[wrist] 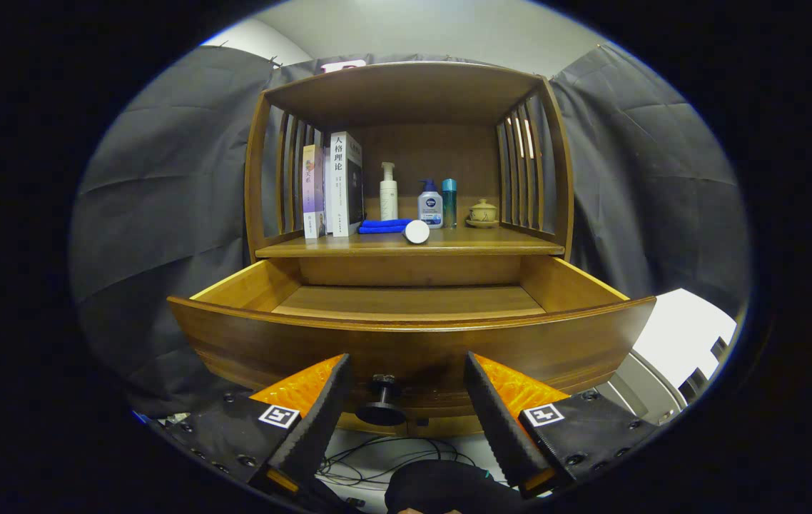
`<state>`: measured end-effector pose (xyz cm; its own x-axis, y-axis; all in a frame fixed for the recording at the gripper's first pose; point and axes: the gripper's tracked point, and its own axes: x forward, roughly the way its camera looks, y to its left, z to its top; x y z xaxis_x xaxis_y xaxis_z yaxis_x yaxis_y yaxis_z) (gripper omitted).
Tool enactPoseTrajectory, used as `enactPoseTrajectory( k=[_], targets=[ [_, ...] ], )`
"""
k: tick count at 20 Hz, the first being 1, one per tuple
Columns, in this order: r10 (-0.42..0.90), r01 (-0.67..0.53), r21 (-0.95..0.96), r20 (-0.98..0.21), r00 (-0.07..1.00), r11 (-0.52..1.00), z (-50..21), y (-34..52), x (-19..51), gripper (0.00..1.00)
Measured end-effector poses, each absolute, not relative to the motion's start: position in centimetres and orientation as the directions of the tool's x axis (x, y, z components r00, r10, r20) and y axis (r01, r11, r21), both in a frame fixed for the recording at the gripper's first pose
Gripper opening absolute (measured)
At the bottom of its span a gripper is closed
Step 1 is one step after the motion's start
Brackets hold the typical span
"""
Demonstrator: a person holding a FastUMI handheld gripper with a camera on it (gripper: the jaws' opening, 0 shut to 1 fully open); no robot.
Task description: Pull open the drawer, take out the items inside it, and place them on the countertop above the cabinet.
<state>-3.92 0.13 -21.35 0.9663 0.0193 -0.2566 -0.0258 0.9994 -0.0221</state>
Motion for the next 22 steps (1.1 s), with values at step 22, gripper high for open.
enactPoseTrajectory(
  k=[22],
  targets=[
    [-0.046,0.021,-0.125,-0.202,0.978,0.992,-21.6,0.1,1.9,0.99]
  ],
)
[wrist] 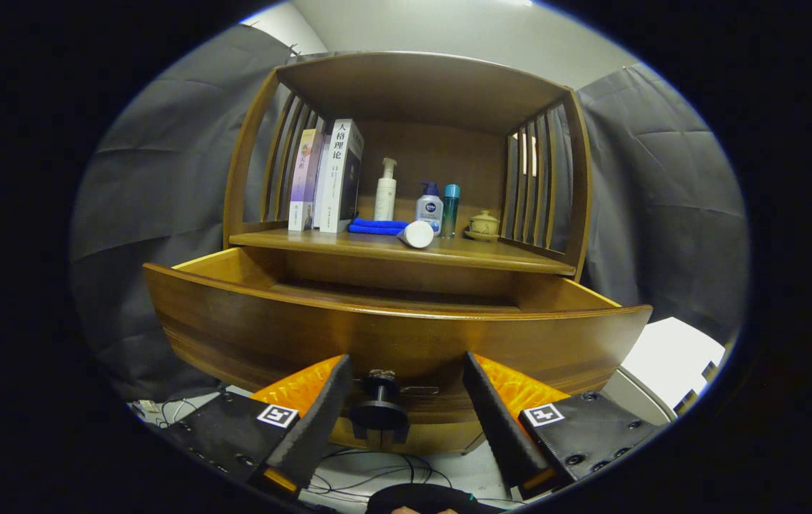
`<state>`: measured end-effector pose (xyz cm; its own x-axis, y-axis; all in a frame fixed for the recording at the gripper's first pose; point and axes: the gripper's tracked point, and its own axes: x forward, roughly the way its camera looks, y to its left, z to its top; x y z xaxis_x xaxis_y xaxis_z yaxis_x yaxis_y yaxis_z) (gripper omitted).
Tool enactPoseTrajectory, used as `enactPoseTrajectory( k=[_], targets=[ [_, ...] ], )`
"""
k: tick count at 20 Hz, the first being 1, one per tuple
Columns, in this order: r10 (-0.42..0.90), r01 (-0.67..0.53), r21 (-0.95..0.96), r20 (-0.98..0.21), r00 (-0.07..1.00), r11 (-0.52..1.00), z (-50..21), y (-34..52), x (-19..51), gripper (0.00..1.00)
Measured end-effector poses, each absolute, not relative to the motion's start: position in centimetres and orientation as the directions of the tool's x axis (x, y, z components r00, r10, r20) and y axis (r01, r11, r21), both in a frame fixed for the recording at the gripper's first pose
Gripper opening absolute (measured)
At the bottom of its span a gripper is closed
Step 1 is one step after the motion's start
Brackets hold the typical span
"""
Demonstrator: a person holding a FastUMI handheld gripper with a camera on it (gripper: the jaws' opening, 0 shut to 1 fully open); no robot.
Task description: Pull open the drawer, take out the items inside it, and place them on the countertop above the cabinet.
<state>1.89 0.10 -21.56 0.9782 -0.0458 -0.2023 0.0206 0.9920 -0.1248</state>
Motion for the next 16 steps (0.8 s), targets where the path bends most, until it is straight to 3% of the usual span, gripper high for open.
enactPoseTrajectory(
  k=[16],
  targets=[
    [-0.072,0.045,-0.120,-0.232,0.970,0.992,-21.4,0.5,12.7,0.98]
  ],
)
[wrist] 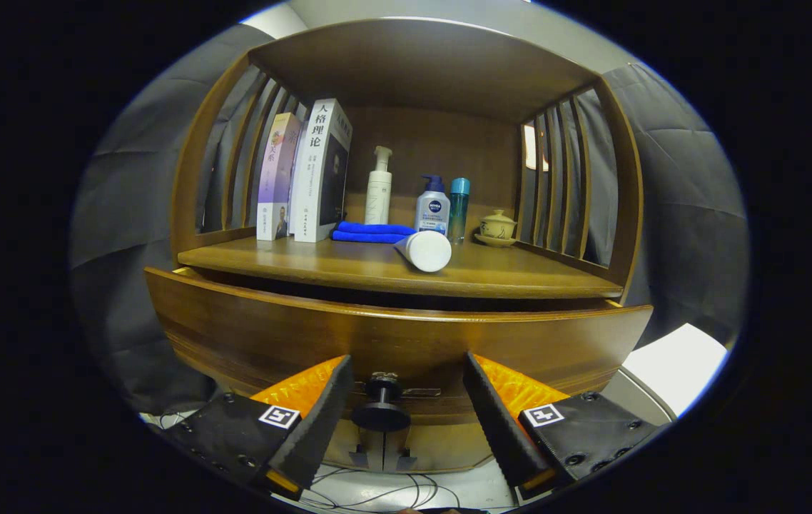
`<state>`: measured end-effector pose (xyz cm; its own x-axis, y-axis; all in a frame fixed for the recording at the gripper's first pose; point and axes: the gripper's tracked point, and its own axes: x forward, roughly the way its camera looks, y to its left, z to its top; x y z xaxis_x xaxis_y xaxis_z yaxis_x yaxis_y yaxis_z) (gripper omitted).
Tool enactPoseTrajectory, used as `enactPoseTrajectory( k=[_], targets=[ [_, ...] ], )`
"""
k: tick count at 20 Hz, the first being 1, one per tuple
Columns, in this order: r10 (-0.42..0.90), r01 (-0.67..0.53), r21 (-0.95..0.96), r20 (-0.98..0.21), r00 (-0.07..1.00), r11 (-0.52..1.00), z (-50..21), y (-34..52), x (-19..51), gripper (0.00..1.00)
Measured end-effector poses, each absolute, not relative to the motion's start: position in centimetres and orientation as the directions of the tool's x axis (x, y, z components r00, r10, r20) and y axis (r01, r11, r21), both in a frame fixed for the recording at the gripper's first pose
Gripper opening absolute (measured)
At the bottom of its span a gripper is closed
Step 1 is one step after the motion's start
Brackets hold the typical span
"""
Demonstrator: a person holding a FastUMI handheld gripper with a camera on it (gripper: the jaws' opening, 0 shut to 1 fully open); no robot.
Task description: Pull open the drawer, take out the items inside it, and place them on the countertop above the cabinet.
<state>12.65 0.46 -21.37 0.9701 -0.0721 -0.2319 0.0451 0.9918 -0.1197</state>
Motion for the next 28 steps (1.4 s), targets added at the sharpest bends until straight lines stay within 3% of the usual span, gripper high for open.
enactPoseTrajectory(
  k=[7,15,22,28],
  targets=[
    [-0.071,0.047,-0.098,-0.255,0.964,0.994,-21.5,0.6,16.2,0.98],
    [-0.084,0.060,-0.106,-0.244,0.966,0.993,-20.9,0.3,15.5,0.98],
    [-0.053,0.047,-0.079,-0.081,0.995,0.996,-11.0,0.6,10.7,0.98],
    [0.046,-0.046,0.006,-0.028,0.999,0.999,-2.9,1.5,5.7,0.98]
  ],
)
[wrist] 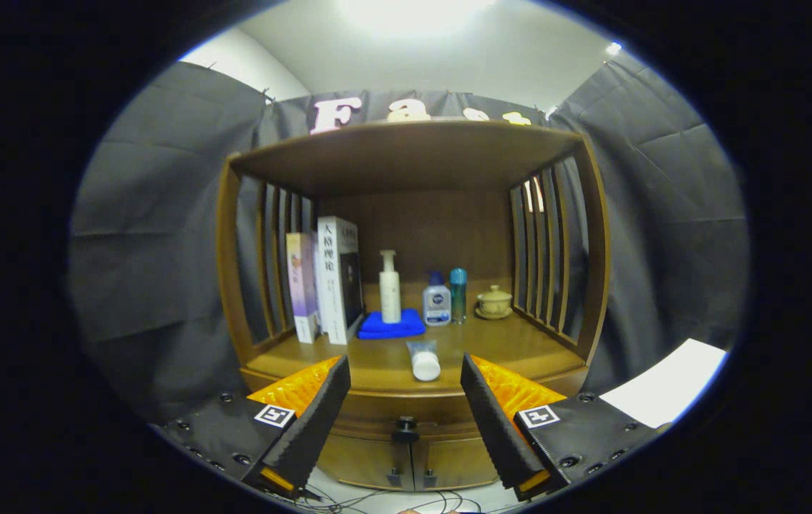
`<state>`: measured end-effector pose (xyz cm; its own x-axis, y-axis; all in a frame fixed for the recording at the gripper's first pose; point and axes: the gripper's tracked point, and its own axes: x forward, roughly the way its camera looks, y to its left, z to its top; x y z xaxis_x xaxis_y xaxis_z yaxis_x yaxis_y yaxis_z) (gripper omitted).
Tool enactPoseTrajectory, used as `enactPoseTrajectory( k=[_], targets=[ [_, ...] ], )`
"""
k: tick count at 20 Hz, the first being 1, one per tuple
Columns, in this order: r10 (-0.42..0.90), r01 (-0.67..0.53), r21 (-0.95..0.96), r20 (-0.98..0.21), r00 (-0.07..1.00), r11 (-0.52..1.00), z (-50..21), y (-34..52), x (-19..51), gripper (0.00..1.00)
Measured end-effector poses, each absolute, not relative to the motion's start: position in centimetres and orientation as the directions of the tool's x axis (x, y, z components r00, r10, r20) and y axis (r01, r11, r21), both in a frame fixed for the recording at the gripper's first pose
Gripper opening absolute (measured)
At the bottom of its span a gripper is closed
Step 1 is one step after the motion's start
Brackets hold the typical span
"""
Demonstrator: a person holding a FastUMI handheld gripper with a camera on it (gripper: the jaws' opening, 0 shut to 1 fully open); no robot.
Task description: Pull open the drawer, take out the items inside it, and place them on the countertop above the cabinet.
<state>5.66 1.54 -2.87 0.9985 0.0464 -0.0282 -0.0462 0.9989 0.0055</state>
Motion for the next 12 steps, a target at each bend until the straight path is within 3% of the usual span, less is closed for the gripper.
enactPoseTrajectory(
  k=[6,12],
  targets=[
    [0.052,-0.049,-0.046,0.072,0.996,0.998,5.5,1.8,1.7,0.98],
    [0.042,-0.039,-0.033,0.080,0.996,0.999,6.9,0.2,-3.2,0.98]
  ],
)
